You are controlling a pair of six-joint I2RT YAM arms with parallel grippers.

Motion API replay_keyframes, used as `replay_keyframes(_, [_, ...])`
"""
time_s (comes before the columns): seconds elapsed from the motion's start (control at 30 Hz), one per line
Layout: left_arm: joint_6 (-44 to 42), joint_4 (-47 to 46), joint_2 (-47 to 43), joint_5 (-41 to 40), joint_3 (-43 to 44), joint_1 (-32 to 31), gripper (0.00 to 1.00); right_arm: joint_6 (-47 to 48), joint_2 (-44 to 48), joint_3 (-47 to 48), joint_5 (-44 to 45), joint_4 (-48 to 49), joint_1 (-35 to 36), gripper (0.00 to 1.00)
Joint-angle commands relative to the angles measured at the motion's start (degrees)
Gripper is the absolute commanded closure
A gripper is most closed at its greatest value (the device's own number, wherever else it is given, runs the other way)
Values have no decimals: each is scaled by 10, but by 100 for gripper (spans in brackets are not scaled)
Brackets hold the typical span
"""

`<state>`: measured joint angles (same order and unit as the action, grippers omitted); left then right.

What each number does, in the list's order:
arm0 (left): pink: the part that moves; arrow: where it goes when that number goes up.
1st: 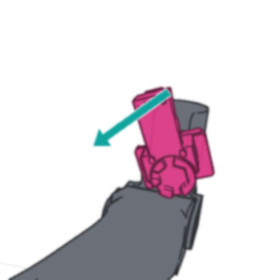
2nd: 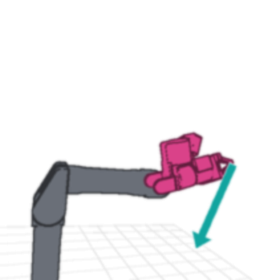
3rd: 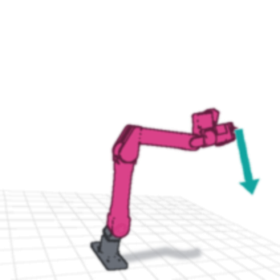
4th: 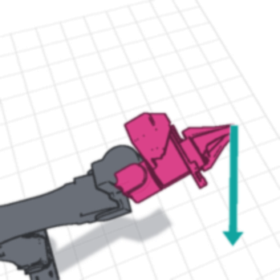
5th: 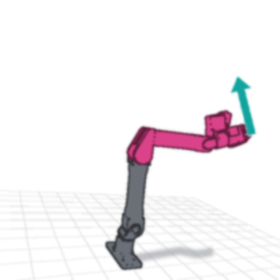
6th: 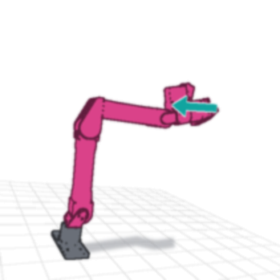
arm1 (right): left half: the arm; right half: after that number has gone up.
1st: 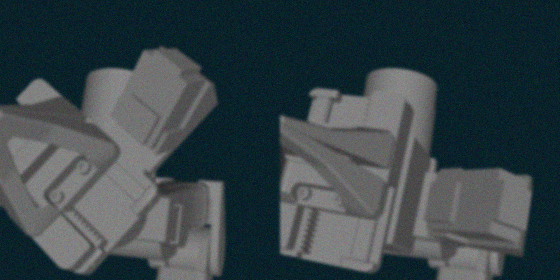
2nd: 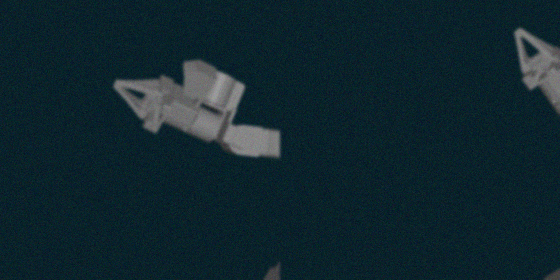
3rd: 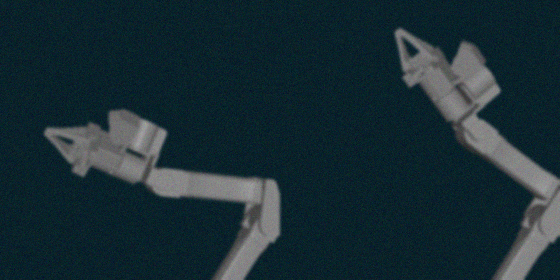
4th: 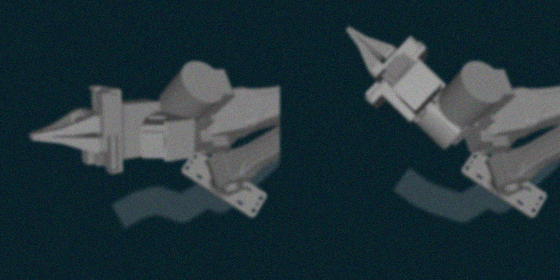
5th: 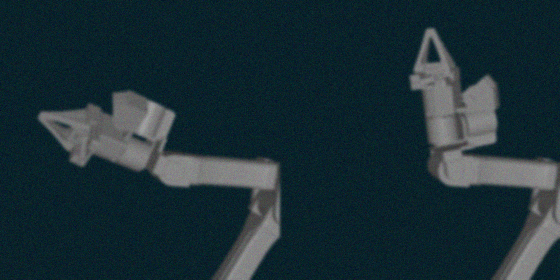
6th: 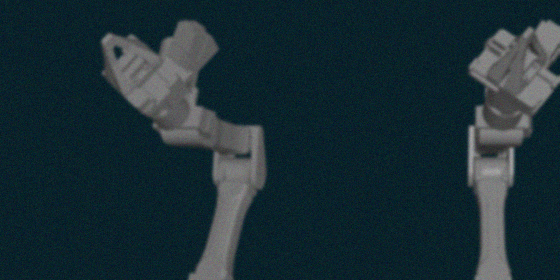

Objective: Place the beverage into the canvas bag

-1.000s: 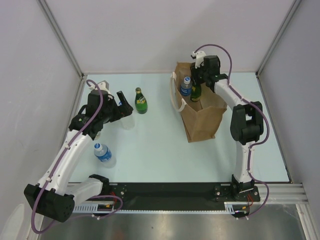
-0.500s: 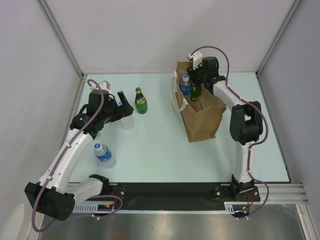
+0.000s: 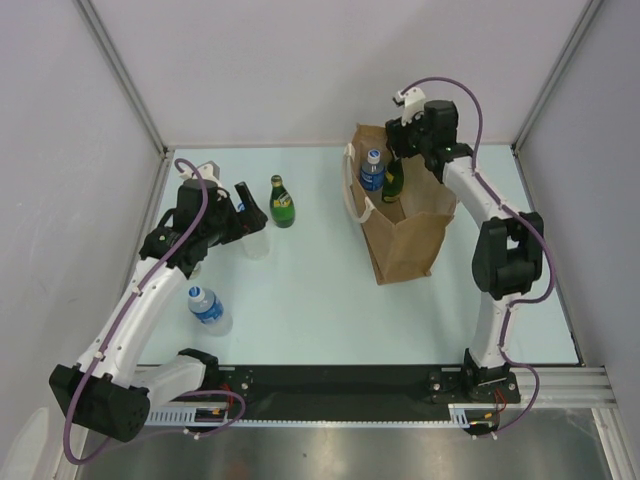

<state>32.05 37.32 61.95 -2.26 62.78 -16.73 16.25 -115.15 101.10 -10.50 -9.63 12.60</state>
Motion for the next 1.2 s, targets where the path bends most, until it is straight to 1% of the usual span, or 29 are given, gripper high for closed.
replay_keyframes(0.0, [7,-26,-8,12,15,4,0,-21,71,10,-54,-3,-10,38])
replay_keyframes(0.1, [7,-27,-7,14,16,4,0,-15,85,16,-91,-28,-11,38])
replay_keyframes(0.17, [6,-27,-10,11,17,4,0,10,95,23,-119,-57,-12,37])
replay_keyframes(0.23, [1,-26,-13,9,20,4,0,28,106,26,-175,-87,-13,36])
replay_keyframes(0.27, [-1,-26,-12,6,26,4,0,58,116,27,-228,-98,-15,36])
replay_keyframes(0.33, [-14,-17,-11,2,39,4,0,88,127,30,-298,-137,-18,26])
replay_keyframes(0.37, [-18,-12,-10,-2,49,4,0,103,130,33,-336,-152,-18,26])
replay_keyframes(0.4, [-24,0,-9,-6,65,5,0,133,139,38,-405,-169,-18,26])
replay_keyframes(0.43, [-35,5,-7,-12,74,6,0,138,143,38,-433,-186,-14,22])
replay_keyframes(0.47, [-40,11,-5,-15,80,6,0,140,146,36,-459,-192,-9,21])
replay_keyframes(0.5, [-45,20,-5,-26,90,7,0,160,150,35,-513,-200,-5,21])
replay_keyframes(0.53, [-52,25,-5,-32,92,7,0,177,151,35,-535,-228,12,19])
replay_keyframes(0.6, [-56,35,-10,-50,94,10,0,208,154,35,-553,-248,34,19])
replay_keyframes(0.63, [-59,37,-14,-54,94,11,0,218,152,38,-552,-264,60,18])
replay_keyframes(0.7, [-60,39,-26,-60,93,12,0,217,150,41,-531,-266,88,18])
replay_keyframes(0.73, [-60,39,-31,-62,92,12,0,199,143,50,-519,-260,113,18])
replay_keyframes(0.8, [-61,40,-45,-65,87,13,0,172,127,67,-467,-251,140,18])
replay_keyframes(0.83, [-61,40,-51,-69,84,13,0,136,106,75,-445,-234,152,18])
replay_keyframes(0.87, [-61,40,-56,-70,77,13,0,111,95,94,-390,-222,175,18])
replay_keyframes(0.93, [-59,40,-74,-74,68,13,0,70,72,113,-338,-182,196,18])
replay_keyframes(0.97, [-57,39,-81,-76,59,13,0,22,53,122,-277,-162,210,18])
replay_keyframes(1.03, [-53,39,-102,-79,49,13,0,-14,30,138,-215,-127,229,16])
replay_keyframes(1.07, [-52,39,-108,-81,39,13,0,-39,4,164,-168,-124,244,16])
replay_keyframes(1.13, [-47,38,-127,-83,31,13,0,-71,-20,188,-127,-123,255,15])
replay_keyframes(1.17, [-45,36,-133,-84,23,13,0,-84,-44,200,-91,-122,261,15])
